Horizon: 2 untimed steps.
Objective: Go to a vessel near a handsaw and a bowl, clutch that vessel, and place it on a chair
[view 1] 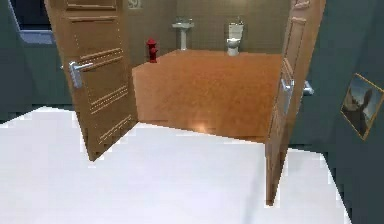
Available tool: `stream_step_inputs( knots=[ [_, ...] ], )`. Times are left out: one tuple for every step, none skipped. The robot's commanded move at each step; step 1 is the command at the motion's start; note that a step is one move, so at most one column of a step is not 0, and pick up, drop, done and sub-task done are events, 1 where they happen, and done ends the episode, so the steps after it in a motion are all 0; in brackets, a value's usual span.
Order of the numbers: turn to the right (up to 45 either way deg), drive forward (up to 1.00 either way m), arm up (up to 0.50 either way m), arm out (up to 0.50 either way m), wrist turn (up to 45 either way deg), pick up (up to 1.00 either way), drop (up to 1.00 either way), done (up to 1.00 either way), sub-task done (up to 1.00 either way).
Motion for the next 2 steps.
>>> stream_step_inputs(
  knots=[
    [0.0,1.00,0.00,0.00,0.0,0.00,0.00,0.00,0.00],
    [6.0,0.00,0.00,0.00,0.0,0.00,0.00,0.00,0.00]
  ],
)
